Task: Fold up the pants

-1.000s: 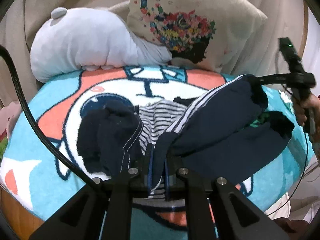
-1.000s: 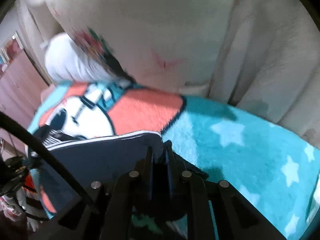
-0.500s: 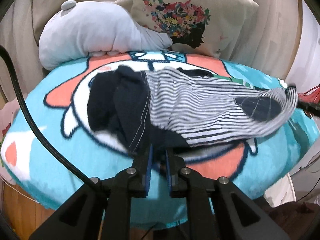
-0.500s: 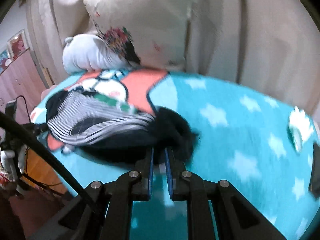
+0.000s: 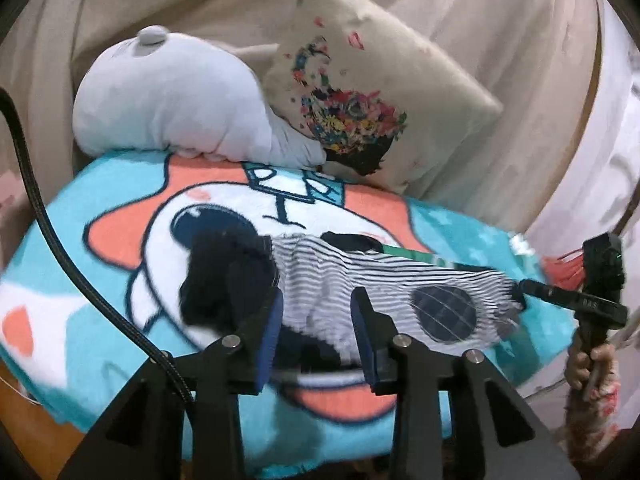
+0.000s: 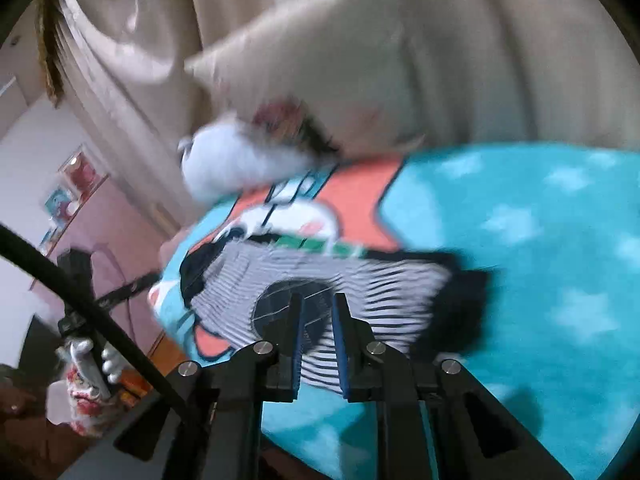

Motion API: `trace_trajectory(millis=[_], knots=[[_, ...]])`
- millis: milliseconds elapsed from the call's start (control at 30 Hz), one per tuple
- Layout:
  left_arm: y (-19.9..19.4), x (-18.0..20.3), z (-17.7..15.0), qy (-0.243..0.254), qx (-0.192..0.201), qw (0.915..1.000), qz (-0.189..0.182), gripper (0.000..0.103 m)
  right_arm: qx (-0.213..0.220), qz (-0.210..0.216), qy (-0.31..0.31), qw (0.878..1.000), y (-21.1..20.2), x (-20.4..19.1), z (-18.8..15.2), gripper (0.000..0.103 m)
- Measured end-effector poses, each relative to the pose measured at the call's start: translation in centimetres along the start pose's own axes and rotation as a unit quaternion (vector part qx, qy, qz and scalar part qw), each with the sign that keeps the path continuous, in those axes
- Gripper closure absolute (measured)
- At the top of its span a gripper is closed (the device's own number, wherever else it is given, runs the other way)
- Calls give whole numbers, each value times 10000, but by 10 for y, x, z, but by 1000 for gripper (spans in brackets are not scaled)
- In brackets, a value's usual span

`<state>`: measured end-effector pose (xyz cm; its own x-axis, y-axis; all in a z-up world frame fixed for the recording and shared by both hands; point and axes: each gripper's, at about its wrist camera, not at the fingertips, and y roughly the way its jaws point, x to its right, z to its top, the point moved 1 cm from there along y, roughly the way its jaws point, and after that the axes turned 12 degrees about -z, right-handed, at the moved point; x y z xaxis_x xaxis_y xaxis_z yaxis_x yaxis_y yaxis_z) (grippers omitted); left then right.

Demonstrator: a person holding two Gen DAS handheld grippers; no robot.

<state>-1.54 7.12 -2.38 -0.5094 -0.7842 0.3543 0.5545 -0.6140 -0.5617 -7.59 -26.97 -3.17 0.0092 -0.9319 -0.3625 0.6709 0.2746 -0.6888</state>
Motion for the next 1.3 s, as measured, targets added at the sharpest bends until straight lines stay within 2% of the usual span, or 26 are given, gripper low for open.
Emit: trace_trajectory(millis=[67, 100, 167, 200, 233, 267, 367, 400, 433, 467, 533, 600, 667, 767, 867, 933, 1033, 1100, 1133, 1167, 1200, 1233, 1300], knots=[[19, -5, 7, 23, -170, 9993, 342, 70, -307, -240, -188, 9991, 32, -8, 0, 89], [33, -16, 10, -61, -298, 9976, 629, 70, -426, -350, -184, 9983, 43, -7, 0, 89], [50, -43, 13, -330, -453, 9895, 1331, 71, -465, -936, -157, 9944, 54, 4, 0, 89], [54, -55, 13, -496, -491, 9874, 1417, 73, -419, -1252, -126, 9912, 54, 11, 1, 89], [56, -66, 11, -682, -555, 9867, 1368, 80, -371, -1494, -57, 9881, 52, 19, 2, 89], [54, -77, 9, -876, -593, 9870, 1208, 84, -312, -1556, 164, 9872, 44, 32, 4, 89], [32, -75, 9, -830, -246, 9935, 735, 83, 43, -1348, 618, 9889, 10, 55, 5, 87], [20, -73, 10, -819, -15, 9951, 556, 79, 141, -1375, 680, 9881, 2, 59, 6, 80], [12, -73, 11, -839, 128, 9952, 478, 66, 229, -1463, 732, 9863, -5, 63, 6, 58], [2, -77, 11, -942, 343, 9942, 385, 46, 342, -1524, 786, 9846, -12, 66, 6, 41], [-6, -86, 13, -1109, 573, 9918, 283, 30, 352, -1324, 950, 9860, -15, 76, 5, 40], [-1, -98, 14, -1376, 552, 9888, 165, 30, 200, -1106, 1202, 9864, -9, 83, 5, 40], [9, -106, 11, -1554, 382, 9870, -111, 29, 58, -1031, 1273, 9865, 2, 85, 2, 40], [31, -103, 12, -1409, 114, 9899, -124, 25, -144, -1048, 1189, 9872, 16, 78, -3, 40], [41, -96, 17, -1248, 70, 9920, -188, 15, -238, -1109, 1139, 9870, 29, 74, -6, 40], [49, -95, 20, -1267, 52, 9916, -240, 14, -219, -1145, 1098, 9871, 34, 72, -5, 40], [62, -85, 23, -1084, -142, 9940, 17, 12, -193, -1197, 1015, 9874, 41, 66, -4, 39], [67, -73, 22, -795, -294, 9955, 426, 25, -178, -1199, 936, 9882, 44, 61, -4, 39], [69, -69, 21, -652, -362, 9954, 598, 51, -160, -1211, 887, 9885, 44, 59, -4, 45], [70, -65, 20, -514, -432, 9942, 845, 86, -155, -1210, 870, 9887, 45, 57, -4, 65], [68, -62, 19, -462, -465, 9939, 889, 92, -204, -1105, 875, 9898, 46, 56, -5, 75], [66, -63, 19, -498, -445, 9946, 790, 92, -251, -953, 912, 9909, 47, 55, -6, 81], [58, -61, 21, -532, -323, 9952, 759, 92, -149, -994, 807, 9917, 43, 49, -3, 84]])
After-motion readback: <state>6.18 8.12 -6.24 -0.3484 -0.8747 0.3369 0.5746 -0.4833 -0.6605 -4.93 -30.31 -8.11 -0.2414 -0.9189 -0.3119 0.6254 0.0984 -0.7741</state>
